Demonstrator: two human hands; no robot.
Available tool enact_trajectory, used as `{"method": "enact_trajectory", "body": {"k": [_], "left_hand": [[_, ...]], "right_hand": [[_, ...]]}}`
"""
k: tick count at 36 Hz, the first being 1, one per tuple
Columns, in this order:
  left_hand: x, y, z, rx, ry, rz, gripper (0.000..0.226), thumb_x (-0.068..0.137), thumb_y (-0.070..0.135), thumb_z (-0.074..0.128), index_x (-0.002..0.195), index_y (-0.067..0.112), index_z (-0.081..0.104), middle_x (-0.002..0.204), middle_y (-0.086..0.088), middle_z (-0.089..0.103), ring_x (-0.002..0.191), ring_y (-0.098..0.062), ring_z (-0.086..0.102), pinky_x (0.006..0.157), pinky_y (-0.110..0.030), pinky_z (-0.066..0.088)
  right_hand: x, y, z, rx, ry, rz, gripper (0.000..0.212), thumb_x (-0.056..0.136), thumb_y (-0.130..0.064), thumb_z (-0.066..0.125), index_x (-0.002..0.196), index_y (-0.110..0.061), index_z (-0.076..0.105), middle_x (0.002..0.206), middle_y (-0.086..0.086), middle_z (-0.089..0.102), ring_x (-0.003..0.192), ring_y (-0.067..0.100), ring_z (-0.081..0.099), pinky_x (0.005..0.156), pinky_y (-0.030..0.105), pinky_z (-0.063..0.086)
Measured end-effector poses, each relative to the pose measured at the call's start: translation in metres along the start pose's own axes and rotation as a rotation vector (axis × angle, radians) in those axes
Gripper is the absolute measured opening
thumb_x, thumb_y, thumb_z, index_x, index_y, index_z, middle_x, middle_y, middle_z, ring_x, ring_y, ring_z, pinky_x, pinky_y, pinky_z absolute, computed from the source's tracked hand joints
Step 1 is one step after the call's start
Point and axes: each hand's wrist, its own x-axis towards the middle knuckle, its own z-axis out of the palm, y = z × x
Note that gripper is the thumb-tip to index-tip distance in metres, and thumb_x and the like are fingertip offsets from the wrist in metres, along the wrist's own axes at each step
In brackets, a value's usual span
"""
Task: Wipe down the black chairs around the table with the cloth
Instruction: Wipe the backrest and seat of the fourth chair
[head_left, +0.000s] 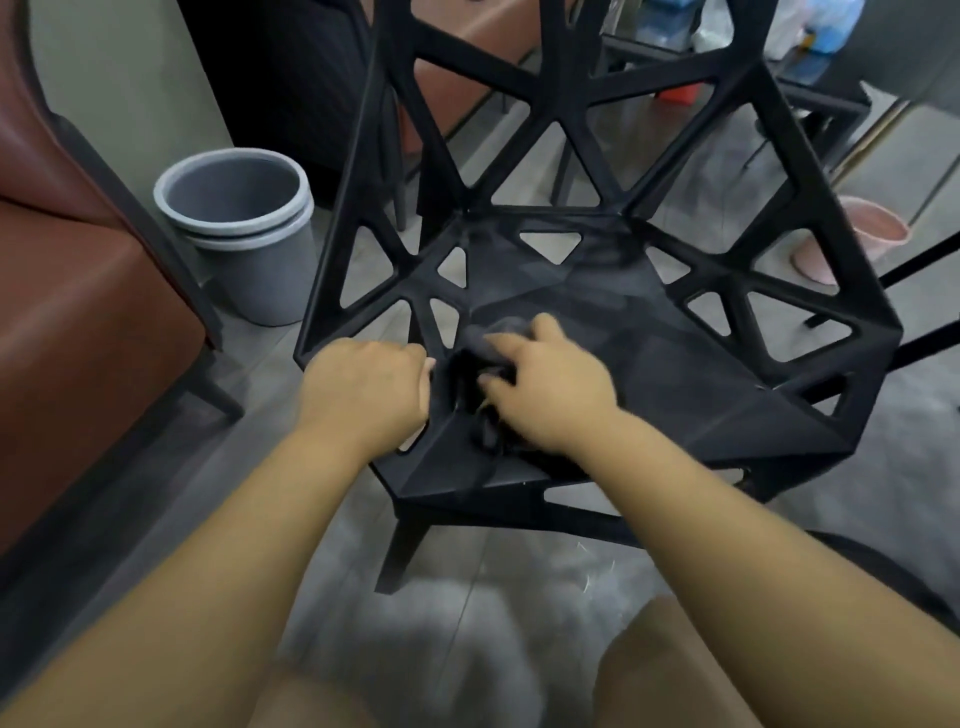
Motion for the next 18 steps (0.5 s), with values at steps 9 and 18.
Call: {"method": "enact_trajectory", "body": {"k": [9,18], "left_hand": [[-0.008,-0.011,-0.006,-0.034,0.053,0.122,0.033,0.087,0.022,0.045,0.06,0.009,0.06,0.039,-0.003,0.046,0.034,-0.024,0.033,0.048,-0.022,0.003],[-0.016,-0.017,-0.003,-0.095,0.07,0.225,0.033,0.087,0.02,0.039,0.06,0.008,0.054,0.044,-0.007,0.048,0.04,-0.03,0.044,0.054,-0.028,0.022]], "right_hand": [[-0.078,0.012,0.014,0.012,0.271,-0.244,0.048,0.081,-0.042,0.052,0.122,-0.02,0.063,0.093,0.01,0.053,0.064,0.03,0.055,0.044,0.03,0.043],[-0.075,0.006,0.021,-0.038,0.455,0.062,0.04,0.076,-0.039,0.052,0.105,-0.018,0.071,0.084,0.013,0.053,0.058,0.031,0.049,0.049,0.026,0.03]]}}
